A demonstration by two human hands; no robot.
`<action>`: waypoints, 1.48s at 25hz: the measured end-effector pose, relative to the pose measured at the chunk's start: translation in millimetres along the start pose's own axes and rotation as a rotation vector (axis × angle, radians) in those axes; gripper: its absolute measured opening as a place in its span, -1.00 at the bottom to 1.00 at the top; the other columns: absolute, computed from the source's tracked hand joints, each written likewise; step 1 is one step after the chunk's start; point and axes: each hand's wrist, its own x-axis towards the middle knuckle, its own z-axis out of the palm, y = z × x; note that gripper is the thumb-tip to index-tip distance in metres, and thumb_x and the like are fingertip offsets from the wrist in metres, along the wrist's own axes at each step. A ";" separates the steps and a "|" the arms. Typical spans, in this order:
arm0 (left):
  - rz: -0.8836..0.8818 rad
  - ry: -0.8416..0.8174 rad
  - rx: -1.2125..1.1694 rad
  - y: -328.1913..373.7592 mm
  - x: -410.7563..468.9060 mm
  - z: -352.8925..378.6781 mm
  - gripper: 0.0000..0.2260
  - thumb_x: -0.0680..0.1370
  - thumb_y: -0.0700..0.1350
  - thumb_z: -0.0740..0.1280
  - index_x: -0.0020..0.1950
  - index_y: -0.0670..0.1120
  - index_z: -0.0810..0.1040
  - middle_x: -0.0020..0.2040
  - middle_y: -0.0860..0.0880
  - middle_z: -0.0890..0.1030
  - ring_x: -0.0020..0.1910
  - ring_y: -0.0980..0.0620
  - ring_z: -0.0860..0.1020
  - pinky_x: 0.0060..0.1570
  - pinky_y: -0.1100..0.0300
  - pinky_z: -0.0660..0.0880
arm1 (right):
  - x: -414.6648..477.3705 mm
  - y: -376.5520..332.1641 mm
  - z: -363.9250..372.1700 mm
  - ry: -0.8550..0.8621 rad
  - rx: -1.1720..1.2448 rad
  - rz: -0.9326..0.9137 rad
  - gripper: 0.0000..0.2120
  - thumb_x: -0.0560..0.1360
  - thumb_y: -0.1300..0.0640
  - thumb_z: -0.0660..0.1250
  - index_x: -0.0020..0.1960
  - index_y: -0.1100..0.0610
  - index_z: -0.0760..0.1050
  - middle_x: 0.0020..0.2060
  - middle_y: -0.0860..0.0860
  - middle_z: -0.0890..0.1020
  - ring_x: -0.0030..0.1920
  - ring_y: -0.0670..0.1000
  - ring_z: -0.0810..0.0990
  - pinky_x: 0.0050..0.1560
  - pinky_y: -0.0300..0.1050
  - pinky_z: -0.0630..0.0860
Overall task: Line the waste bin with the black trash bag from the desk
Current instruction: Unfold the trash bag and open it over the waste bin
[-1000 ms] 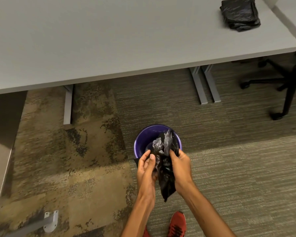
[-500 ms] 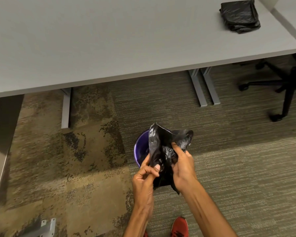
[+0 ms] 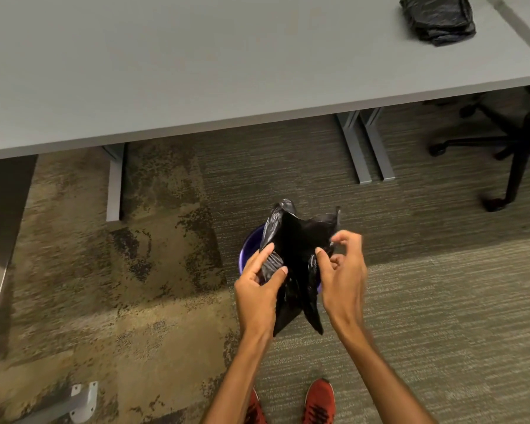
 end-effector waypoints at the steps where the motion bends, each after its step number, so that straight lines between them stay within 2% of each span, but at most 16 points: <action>1: 0.016 0.002 0.048 -1.2 4.6 -0.4 -0.60 0.49 -0.29 0.48 0.27 0.03 0.66 0.31 0.16 0.58 0.18 0.48 0.53 0.08 0.56 0.45 | 0.9 6.1 1.3 -0.044 -0.108 -0.062 -0.76 0.58 0.31 0.35 0.03 -0.04 0.50 -0.03 -0.01 0.59 -0.13 -0.08 0.58 -0.14 -0.33 0.49; 3: 0.054 0.035 0.177 -0.5 12.4 -5.3 -0.69 0.52 -0.27 0.45 0.18 0.06 0.71 0.29 0.19 0.54 0.08 0.63 0.46 0.04 0.66 0.36 | 5.0 15.7 2.1 -0.112 -0.216 -0.109 -0.75 0.57 0.37 0.32 -0.02 0.08 0.69 -0.01 -0.03 0.66 -0.01 -0.10 0.62 0.03 -0.38 0.48; 6: 0.043 0.096 0.354 -5.7 25.6 -18.6 -0.74 0.57 -0.27 0.39 0.18 0.00 0.71 0.31 0.08 0.61 0.07 0.45 0.52 0.09 0.57 0.41 | 16.4 28.3 3.6 -0.109 -0.267 -0.008 -0.70 0.59 0.40 0.25 0.19 0.19 0.68 0.15 0.08 0.69 0.14 0.00 0.64 0.14 -0.54 0.37; 9: -0.037 0.134 0.467 -14.8 35.4 -29.9 -0.71 0.59 -0.24 0.37 0.29 -0.06 0.65 0.24 -0.04 0.68 0.08 0.20 0.61 0.03 0.45 0.49 | 23.6 38.3 12.7 -0.059 -0.283 0.107 -0.67 0.60 0.29 0.31 0.35 0.21 0.56 0.26 0.10 0.62 0.22 0.04 0.61 0.26 -0.22 0.47; 12: -0.039 0.079 0.519 -20.3 30.8 -29.4 -0.58 0.54 -0.20 0.45 0.40 -0.04 0.56 0.13 0.14 0.67 -0.16 0.38 0.59 -0.15 0.61 0.42 | 21.0 43.1 26.0 -0.079 -0.306 0.128 -0.47 0.51 0.24 0.48 0.44 0.20 0.42 0.30 0.04 0.50 0.06 -0.05 0.59 0.13 -0.20 0.50; 16: 0.000 -0.056 0.586 -28.1 30.1 -33.4 -0.31 0.45 -0.25 0.52 0.54 -0.08 0.36 0.55 0.11 0.36 0.40 0.31 0.31 0.37 0.45 0.18 | 18.6 54.0 32.5 -0.253 -0.348 0.025 -0.31 0.43 0.52 0.31 0.50 0.14 0.34 0.40 0.07 0.34 -0.09 -0.09 0.50 -0.04 -0.34 0.57; 20: 0.027 -0.077 0.594 -27.4 30.6 -40.6 -0.22 0.42 -0.36 0.50 0.58 -0.05 0.29 0.61 0.13 0.23 0.38 0.29 0.36 0.23 0.58 0.34 | 18.9 62.9 30.5 -0.192 -0.422 -0.003 -0.67 0.54 0.42 0.31 0.23 0.18 0.65 0.39 0.21 0.45 0.28 0.13 0.55 0.14 -0.44 0.35; 22: 0.029 -0.123 0.626 -27.8 27.7 -37.4 -0.20 0.42 -0.41 0.48 0.59 -0.05 0.26 0.62 0.11 0.20 0.48 0.12 0.39 0.36 0.26 0.45 | 17.2 67.0 31.1 -0.144 -0.410 0.046 -0.74 0.58 0.38 0.30 0.15 0.20 0.69 0.22 0.19 0.62 0.18 0.13 0.63 0.07 -0.44 0.35; 25: -0.046 -0.159 0.656 -33.3 23.0 -33.8 -0.21 0.44 -0.44 0.44 0.60 -0.05 0.25 0.63 0.04 0.20 0.50 0.02 0.38 0.21 0.38 0.51 | 14.2 68.4 31.6 -0.135 -0.362 0.140 -0.71 0.61 0.36 0.27 0.28 0.24 0.61 0.16 0.18 0.68 0.02 0.03 0.63 -0.05 -0.60 0.38; 27: -0.104 -0.166 0.659 -37.6 23.3 -37.4 -0.24 0.45 -0.43 0.44 0.58 -0.01 0.31 0.58 -0.03 0.33 0.42 -0.06 0.48 0.23 0.38 0.48 | 15.0 71.7 32.1 -0.209 -0.370 0.153 -0.55 0.58 0.29 0.37 0.46 0.21 0.45 0.30 0.19 0.58 0.20 0.11 0.59 0.22 -0.36 0.49; 29: -0.179 -0.158 0.622 -40.1 26.2 -43.1 -0.26 0.46 -0.39 0.46 0.57 0.01 0.32 0.40 -0.11 0.57 0.20 -0.10 0.64 0.19 0.09 0.59 | 19.8 77.5 29.9 -0.335 -0.390 0.190 -0.26 0.48 0.29 0.49 0.58 0.14 0.26 0.41 0.17 0.44 0.35 0.17 0.50 0.37 0.04 0.49; 31: -0.224 -0.110 0.518 -42.3 31.9 -47.9 -0.26 0.45 -0.32 0.51 0.57 0.01 0.31 0.30 -0.22 0.51 -0.06 0.06 0.66 -0.01 0.19 0.60 | 27.9 83.0 25.9 -0.430 -0.376 0.201 -0.08 0.41 0.43 0.48 0.63 0.09 0.14 0.41 0.15 0.36 0.34 0.16 0.49 0.29 -0.07 0.51; 32: -0.225 -0.083 0.454 -43.6 35.1 -49.2 -0.27 0.46 -0.26 0.52 0.57 0.01 0.31 0.09 -0.02 0.70 -0.08 0.12 0.60 -0.02 0.26 0.53 | 32.3 86.1 23.2 -0.467 -0.351 0.199 -0.05 0.39 0.49 0.45 0.64 0.08 0.11 0.41 0.14 0.34 0.33 0.14 0.48 0.26 -0.14 0.49; 33: -0.219 -0.054 0.399 -44.2 38.5 -49.7 -0.31 0.49 -0.19 0.51 0.57 0.00 0.32 -0.08 0.09 0.51 -0.08 0.13 0.55 -0.05 0.30 0.48 | 36.0 88.9 20.3 -0.496 -0.326 0.197 -0.04 0.39 0.53 0.41 0.64 0.07 0.10 0.41 0.14 0.32 0.33 0.12 0.46 0.29 -0.13 0.47; 35: -0.221 0.023 0.318 -46.5 46.6 -49.2 -0.42 0.57 -0.11 0.42 0.57 0.00 0.33 -0.07 0.03 0.58 -0.08 0.10 0.54 -0.11 0.37 0.46 | 43.1 97.5 14.0 -0.546 -0.339 0.171 -0.10 0.41 0.55 0.38 0.62 0.07 0.16 0.42 0.16 0.32 0.36 0.12 0.43 0.43 0.01 0.43; 37: -0.231 0.094 0.312 -47.2 55.2 -50.2 -0.45 0.60 -0.13 0.38 0.57 0.00 0.32 -0.05 -0.03 0.58 -0.08 0.04 0.53 -0.12 0.33 0.47 | 51.1 109.7 6.5 -0.589 -0.435 0.091 -0.26 0.44 0.52 0.38 0.54 0.09 0.36 0.36 0.17 0.40 0.35 0.16 0.46 0.43 -0.09 0.41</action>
